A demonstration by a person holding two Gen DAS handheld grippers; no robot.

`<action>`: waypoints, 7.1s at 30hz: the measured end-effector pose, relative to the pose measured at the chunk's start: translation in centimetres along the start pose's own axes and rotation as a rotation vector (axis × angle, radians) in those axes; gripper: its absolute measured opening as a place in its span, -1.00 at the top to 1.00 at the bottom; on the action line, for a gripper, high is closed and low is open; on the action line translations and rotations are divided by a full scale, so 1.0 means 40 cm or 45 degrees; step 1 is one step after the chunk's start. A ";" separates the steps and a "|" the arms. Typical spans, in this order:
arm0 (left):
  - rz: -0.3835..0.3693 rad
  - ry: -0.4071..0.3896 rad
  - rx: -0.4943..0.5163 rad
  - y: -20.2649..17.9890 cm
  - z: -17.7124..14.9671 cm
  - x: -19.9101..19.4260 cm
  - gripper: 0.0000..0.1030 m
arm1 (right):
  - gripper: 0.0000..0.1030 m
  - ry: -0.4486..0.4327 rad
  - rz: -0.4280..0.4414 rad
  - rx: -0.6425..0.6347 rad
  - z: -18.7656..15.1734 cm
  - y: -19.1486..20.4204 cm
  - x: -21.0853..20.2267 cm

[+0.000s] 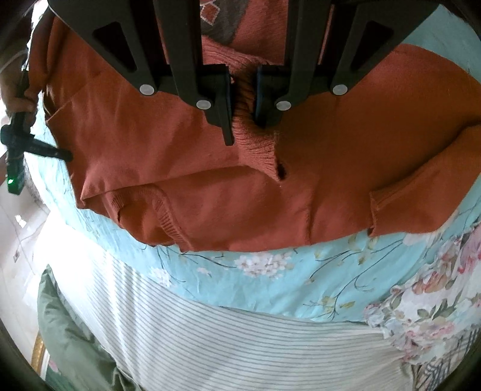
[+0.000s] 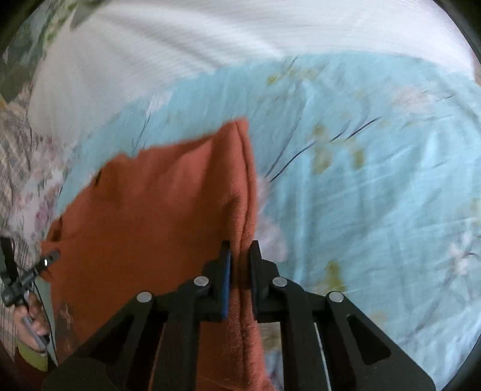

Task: Fold small clothes

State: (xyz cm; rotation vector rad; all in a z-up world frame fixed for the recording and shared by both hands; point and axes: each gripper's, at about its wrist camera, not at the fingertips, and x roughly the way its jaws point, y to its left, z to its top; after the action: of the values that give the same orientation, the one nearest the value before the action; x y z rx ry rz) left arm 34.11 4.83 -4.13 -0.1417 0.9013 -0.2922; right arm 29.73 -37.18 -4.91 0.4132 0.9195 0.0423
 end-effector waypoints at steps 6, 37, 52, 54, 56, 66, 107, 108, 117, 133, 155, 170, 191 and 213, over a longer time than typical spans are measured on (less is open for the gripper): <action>0.002 0.060 -0.015 0.011 -0.014 0.027 0.70 | 0.73 0.017 -0.072 0.068 -0.025 -0.018 0.013; 0.643 0.031 0.062 0.237 0.076 0.015 -0.47 | -0.08 0.139 0.321 -0.036 -0.255 0.245 -0.106; 0.218 -0.188 -0.206 0.193 0.068 -0.150 0.93 | -0.08 0.080 0.339 0.013 -0.261 0.228 -0.144; 0.114 -0.224 -0.177 0.108 0.065 -0.180 0.93 | -0.08 0.055 0.341 0.031 -0.257 0.211 -0.161; 0.031 -0.237 -0.151 0.027 0.062 -0.189 0.93 | -0.08 0.027 0.334 0.044 -0.252 0.193 -0.180; -0.298 -0.128 0.066 -0.417 0.024 -0.037 0.93 | -0.08 -0.088 0.293 0.166 -0.241 0.075 -0.260; 0.271 -0.029 -0.213 0.115 -0.112 -0.121 0.41 | 0.81 -0.225 0.258 0.019 -0.043 0.159 -0.144; 0.282 -0.031 -0.200 0.111 -0.116 -0.121 0.41 | 0.81 -0.231 0.243 0.046 -0.039 0.137 -0.150; 0.367 -0.159 -0.246 0.097 -0.117 -0.161 0.62 | 0.81 -0.089 0.199 0.093 -0.087 0.089 -0.064; 0.363 -0.064 -0.291 0.120 -0.131 -0.130 0.56 | 0.76 -0.102 0.028 0.021 -0.098 0.090 -0.103; 0.211 -0.002 -0.219 0.078 -0.270 -0.294 0.26 | 0.31 -0.033 0.063 -0.020 -0.356 0.110 -0.274; 0.075 0.096 -0.266 0.028 -0.582 -0.491 -0.04 | -0.15 -0.008 -0.110 -0.423 -0.630 0.273 -0.330; -0.139 0.197 -0.233 0.020 -0.691 -0.479 -0.05 | 0.85 0.053 0.515 0.179 -0.756 -0.096 -0.507; -0.355 0.042 -0.169 0.047 -0.651 -0.591 0.92 | 0.87 0.031 0.676 0.239 -0.790 -0.163 -0.438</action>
State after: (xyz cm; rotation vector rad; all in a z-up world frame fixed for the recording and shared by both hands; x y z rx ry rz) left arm 0.12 13.91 -2.86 -0.3879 0.9345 -0.4951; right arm -6.52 -36.48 -10.78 0.8251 0.8195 0.4492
